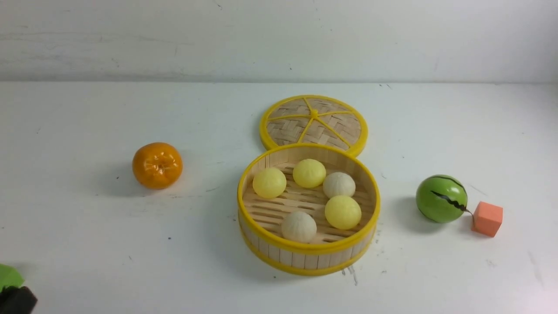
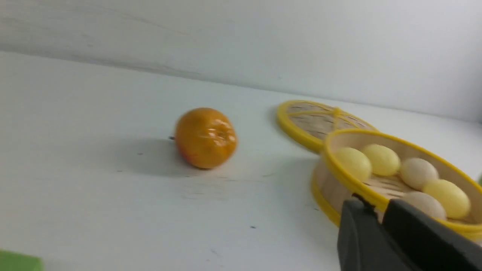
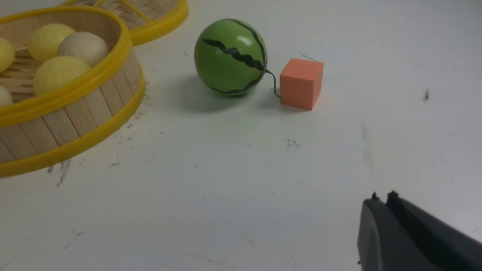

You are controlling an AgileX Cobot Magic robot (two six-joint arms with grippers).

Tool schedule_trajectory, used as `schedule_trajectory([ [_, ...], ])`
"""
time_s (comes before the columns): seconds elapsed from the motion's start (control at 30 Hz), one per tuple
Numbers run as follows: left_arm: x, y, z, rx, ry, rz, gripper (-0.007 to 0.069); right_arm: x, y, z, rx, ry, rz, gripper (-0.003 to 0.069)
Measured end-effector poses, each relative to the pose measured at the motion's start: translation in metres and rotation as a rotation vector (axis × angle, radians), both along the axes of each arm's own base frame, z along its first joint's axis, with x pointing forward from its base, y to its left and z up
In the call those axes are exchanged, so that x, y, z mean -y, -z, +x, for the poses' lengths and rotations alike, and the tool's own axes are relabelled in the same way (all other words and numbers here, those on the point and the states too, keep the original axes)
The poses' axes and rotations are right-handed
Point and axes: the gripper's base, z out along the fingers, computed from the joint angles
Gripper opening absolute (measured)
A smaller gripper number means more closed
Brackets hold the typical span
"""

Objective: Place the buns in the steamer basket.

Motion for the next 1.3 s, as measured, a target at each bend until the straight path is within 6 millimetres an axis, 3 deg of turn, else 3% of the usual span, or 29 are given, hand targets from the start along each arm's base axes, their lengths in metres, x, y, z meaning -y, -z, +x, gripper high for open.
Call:
schedule_trajectory([
  [0.07, -0.002, 0.01, 0.0, -0.076, -0.038, 0.01, -0.0013, 0.0, 0.0, 0.0, 0.0, 0.0, 0.001, 0.0026],
  [0.17, -0.002, 0.027, -0.003, -0.241, -0.046, 0.028, -0.0013, 0.0, 0.0, 0.0, 0.0, 0.0, 0.001, 0.0031],
  [0.27, -0.001, 0.032, -0.004, -0.294, -0.04, 0.022, -0.0013, 0.0, 0.0, 0.0, 0.0, 0.0, 0.001, 0.0034],
  [1.3, -0.001, 0.032, -0.004, -0.296, -0.038, 0.01, -0.0013, 0.0, 0.0, 0.0, 0.0, 0.0, 0.001, 0.0039],
])
